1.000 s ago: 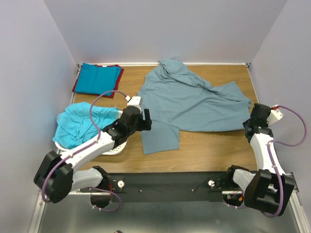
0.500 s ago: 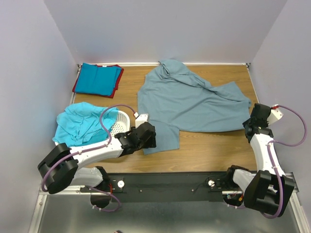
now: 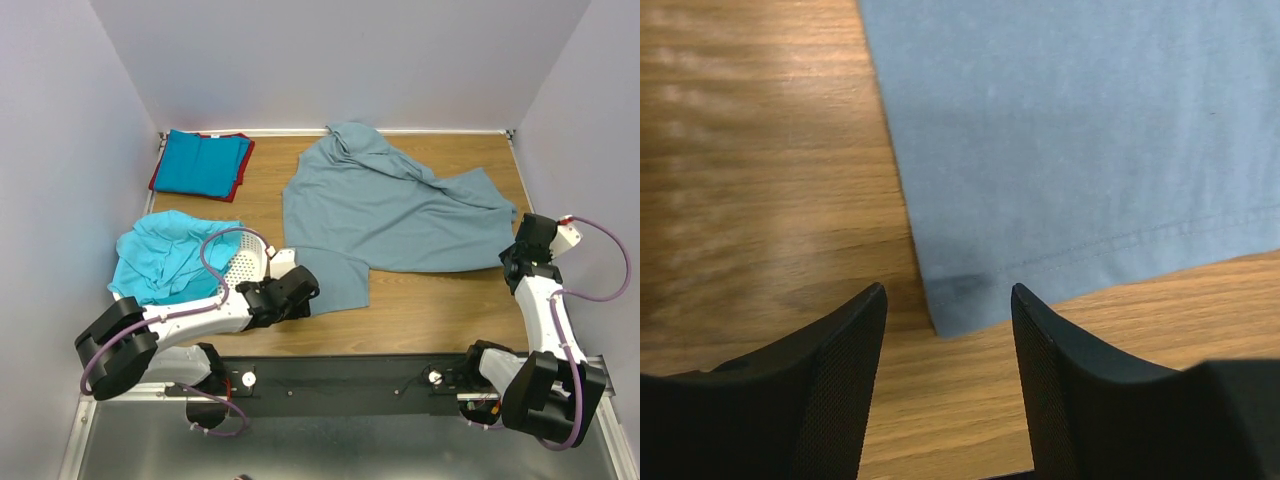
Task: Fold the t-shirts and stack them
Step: Fold the tshirt
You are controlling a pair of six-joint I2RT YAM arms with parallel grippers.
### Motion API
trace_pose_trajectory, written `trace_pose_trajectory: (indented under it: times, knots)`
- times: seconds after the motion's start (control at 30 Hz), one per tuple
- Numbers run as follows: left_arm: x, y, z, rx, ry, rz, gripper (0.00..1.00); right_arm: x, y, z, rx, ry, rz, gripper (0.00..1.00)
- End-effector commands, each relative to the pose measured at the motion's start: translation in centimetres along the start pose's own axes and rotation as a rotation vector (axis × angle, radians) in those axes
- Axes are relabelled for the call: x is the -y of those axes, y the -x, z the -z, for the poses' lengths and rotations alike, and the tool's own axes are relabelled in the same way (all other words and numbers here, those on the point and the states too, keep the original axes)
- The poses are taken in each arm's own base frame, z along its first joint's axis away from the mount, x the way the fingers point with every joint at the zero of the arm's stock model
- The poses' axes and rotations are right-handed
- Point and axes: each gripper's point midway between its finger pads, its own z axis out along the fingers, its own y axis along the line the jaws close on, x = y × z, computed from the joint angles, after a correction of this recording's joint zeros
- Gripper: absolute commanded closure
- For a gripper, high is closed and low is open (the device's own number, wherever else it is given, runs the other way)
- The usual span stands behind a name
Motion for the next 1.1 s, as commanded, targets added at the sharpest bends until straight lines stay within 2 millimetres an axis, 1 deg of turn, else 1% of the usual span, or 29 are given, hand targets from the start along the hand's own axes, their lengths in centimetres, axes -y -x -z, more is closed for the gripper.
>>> trace_pose_trajectory:
  times: [0.0, 0.1, 0.23, 0.5, 0.73, 0.8, 0.83, 0.9, 0.93, 1.07]
  knots:
    - [-0.8, 0.0, -0.2, 0.025, 0.029, 0.024, 0.41, 0.1, -0.3, 0.0, -0.003, 0.011, 0.007, 1.0]
    - [0.0, -0.2, -0.4, 0.019, -0.008, 0.026, 0.44, 0.1, -0.3, 0.1, -0.005, 0.014, 0.008, 1.0]
    - [-0.1, -0.2, -0.4, 0.017, -0.006, 0.02, 0.49, 0.1, -0.4, 0.1, -0.004, 0.016, 0.008, 1.0]
    - [0.3, -0.5, -0.7, -0.009, -0.008, -0.028, 0.5, 0.0, -0.3, 0.3, 0.0, 0.028, 0.003, 1.0]
    - [0.1, -0.9, -1.1, -0.037, 0.022, -0.062, 0.51, -0.1, -0.5, 0.3, -0.005, 0.033, -0.001, 1.0]
    - [0.1, -1.0, -1.2, -0.042, 0.029, -0.068, 0.57, -0.1, -0.5, 0.3, -0.006, 0.035, 0.0, 1.0]
    - [0.1, -1.0, -1.2, -0.044, 0.03, -0.072, 0.64, -0.1, -0.6, 0.3, -0.007, 0.034, 0.001, 1.0]
    - [0.1, -1.2, -1.2, -0.051, 0.031, -0.074, 0.71, -0.1, -0.5, 0.3, -0.005, 0.035, 0.0, 1.0]
    - [0.1, -1.2, -1.2, -0.053, 0.03, -0.076, 0.78, -0.1, -0.5, 0.3, -0.007, 0.036, 0.002, 1.0]
    - [0.0, -1.3, -1.2, -0.054, 0.03, -0.077, 1.0, -0.2, -0.7, 0.3, -0.013, 0.043, 0.005, 1.0]
